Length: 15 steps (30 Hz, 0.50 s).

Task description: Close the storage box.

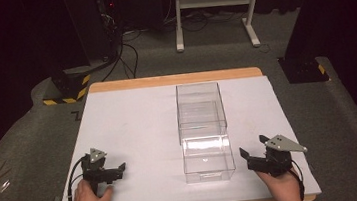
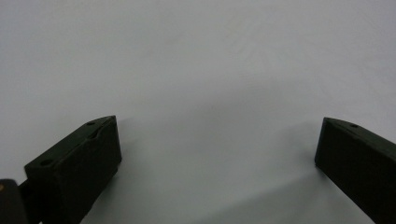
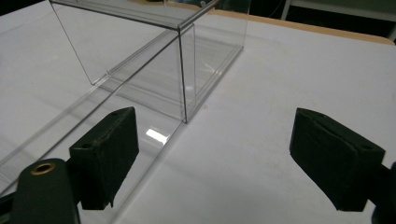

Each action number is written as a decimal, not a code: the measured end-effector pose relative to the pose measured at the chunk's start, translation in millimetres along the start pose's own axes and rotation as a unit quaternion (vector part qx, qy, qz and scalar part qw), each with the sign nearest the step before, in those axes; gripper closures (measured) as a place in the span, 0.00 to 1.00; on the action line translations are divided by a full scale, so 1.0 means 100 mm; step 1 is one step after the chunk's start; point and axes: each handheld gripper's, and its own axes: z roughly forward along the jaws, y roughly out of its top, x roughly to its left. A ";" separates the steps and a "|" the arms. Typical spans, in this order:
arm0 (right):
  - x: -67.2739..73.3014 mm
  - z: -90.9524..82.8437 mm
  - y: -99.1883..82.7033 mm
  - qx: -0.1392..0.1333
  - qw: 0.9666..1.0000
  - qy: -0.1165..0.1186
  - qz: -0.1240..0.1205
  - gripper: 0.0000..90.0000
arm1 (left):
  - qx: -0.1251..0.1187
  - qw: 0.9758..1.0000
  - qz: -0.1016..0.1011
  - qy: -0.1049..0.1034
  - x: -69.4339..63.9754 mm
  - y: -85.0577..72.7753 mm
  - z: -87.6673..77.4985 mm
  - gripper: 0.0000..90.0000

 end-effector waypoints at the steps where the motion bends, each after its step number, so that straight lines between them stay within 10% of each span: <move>1: 0.01 -0.01 0.01 -0.002 1.000 0.001 0.002 0.16 | 0.000 1.000 0.000 0.000 0.00 0.00 0.00 0.01; 15: 0.15 -0.09 0.09 -0.017 1.000 0.022 -0.007 0.15 | 0.000 1.000 0.000 0.000 0.00 0.00 0.00 0.01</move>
